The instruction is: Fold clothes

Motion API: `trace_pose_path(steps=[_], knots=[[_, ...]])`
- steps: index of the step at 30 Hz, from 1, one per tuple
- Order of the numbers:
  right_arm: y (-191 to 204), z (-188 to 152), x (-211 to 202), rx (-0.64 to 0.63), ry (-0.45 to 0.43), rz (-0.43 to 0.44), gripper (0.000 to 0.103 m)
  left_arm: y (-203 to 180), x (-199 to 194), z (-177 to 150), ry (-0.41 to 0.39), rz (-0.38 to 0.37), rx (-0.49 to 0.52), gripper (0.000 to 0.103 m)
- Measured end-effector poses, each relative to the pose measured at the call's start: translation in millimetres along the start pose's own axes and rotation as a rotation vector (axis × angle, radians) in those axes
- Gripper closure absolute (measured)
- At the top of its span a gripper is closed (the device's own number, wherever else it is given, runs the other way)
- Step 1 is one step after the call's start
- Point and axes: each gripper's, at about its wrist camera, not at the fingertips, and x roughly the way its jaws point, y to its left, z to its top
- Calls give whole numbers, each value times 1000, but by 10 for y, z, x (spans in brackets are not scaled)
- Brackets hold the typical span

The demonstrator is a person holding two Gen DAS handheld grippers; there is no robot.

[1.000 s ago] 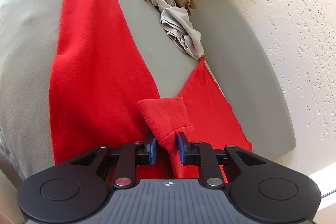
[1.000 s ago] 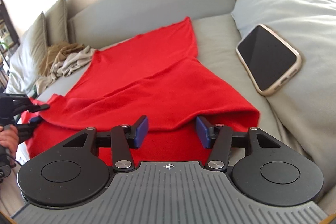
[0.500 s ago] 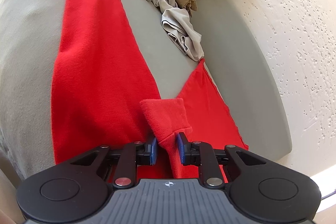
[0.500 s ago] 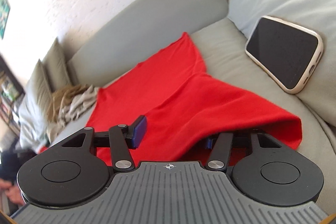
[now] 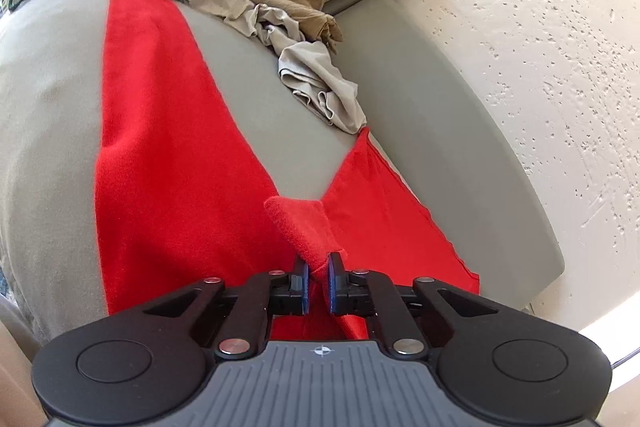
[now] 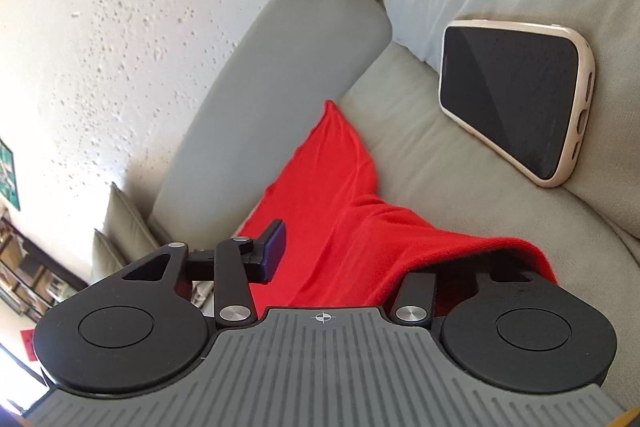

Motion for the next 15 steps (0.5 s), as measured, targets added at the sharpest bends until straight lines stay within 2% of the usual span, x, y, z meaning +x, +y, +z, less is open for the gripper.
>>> trace_pose_path(steps=[4, 9, 15], knots=[[-80, 81, -94, 59, -53, -10, 66, -216, -195, -135, -51, 5, 100, 97], [-215, 181, -200, 145, -103, -21, 70, -437, -310, -362, -64, 14, 213, 97], [-350, 221, -243, 250, -111, -16, 71, -295, -275, -509, 14, 101, 173, 95]])
